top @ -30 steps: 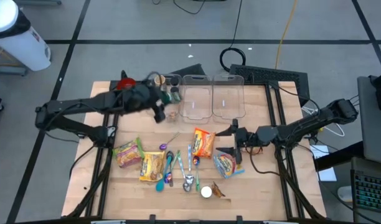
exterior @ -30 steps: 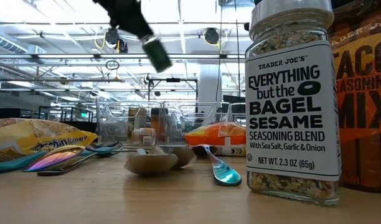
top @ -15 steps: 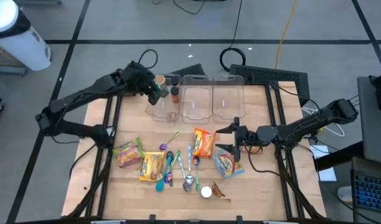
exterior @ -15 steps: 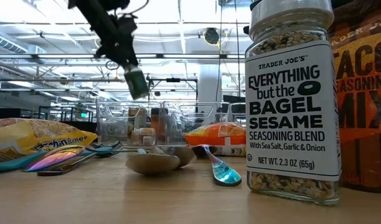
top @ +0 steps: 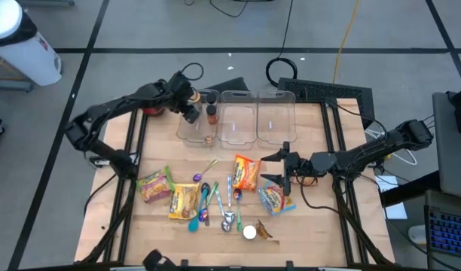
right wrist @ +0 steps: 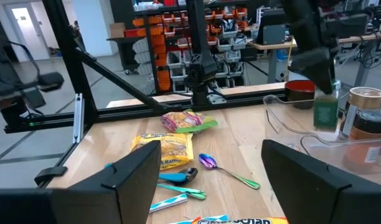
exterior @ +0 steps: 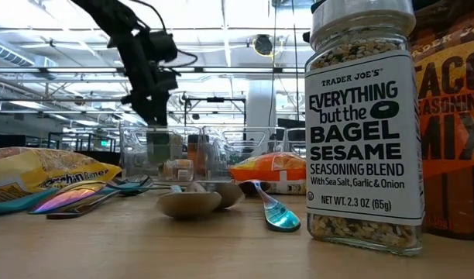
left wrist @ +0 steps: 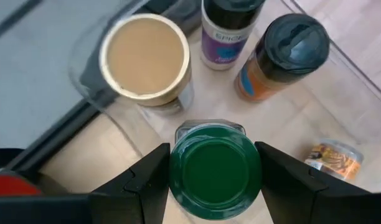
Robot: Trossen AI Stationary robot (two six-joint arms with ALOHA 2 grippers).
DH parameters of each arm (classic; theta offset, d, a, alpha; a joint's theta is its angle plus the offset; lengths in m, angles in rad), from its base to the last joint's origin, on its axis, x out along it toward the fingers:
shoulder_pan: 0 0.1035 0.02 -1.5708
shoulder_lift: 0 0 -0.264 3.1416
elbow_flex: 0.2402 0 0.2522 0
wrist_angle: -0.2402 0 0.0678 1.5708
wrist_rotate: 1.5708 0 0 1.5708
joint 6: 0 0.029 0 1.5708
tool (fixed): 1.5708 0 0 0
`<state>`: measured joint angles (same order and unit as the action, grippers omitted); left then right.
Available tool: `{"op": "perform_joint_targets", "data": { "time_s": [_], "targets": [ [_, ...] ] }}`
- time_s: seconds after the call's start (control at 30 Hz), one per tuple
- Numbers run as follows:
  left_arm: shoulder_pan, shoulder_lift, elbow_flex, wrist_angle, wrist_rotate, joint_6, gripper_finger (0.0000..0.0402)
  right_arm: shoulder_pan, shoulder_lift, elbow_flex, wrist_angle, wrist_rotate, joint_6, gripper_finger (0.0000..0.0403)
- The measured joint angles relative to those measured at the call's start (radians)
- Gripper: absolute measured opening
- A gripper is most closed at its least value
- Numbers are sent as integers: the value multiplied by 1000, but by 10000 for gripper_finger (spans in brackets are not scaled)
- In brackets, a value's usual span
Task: Pick & Place Food Item
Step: Put the green seasoning bottle into the left transparent bin, then put the orange seasoning pack into the left transparent bin
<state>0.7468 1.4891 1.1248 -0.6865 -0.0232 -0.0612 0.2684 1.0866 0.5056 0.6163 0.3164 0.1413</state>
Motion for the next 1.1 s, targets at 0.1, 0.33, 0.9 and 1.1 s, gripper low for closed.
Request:
{"op": "perform_joint_targets", "data": {
  "time_s": [0.1,0.33,0.9,1.1],
  "targets": [
    [14,33,0,21,25,7,211,0,0,0,0,0,0,268],
    [22,83,0,56,31,7,211,0,0,0,-3,0,2,267],
    [17,95,0,68,49,1,292,0,0,0,-7,0,1,267],
    [17,80,23,48,49,0,308,0,0,0,-7,0,0,267]
  ]
}}
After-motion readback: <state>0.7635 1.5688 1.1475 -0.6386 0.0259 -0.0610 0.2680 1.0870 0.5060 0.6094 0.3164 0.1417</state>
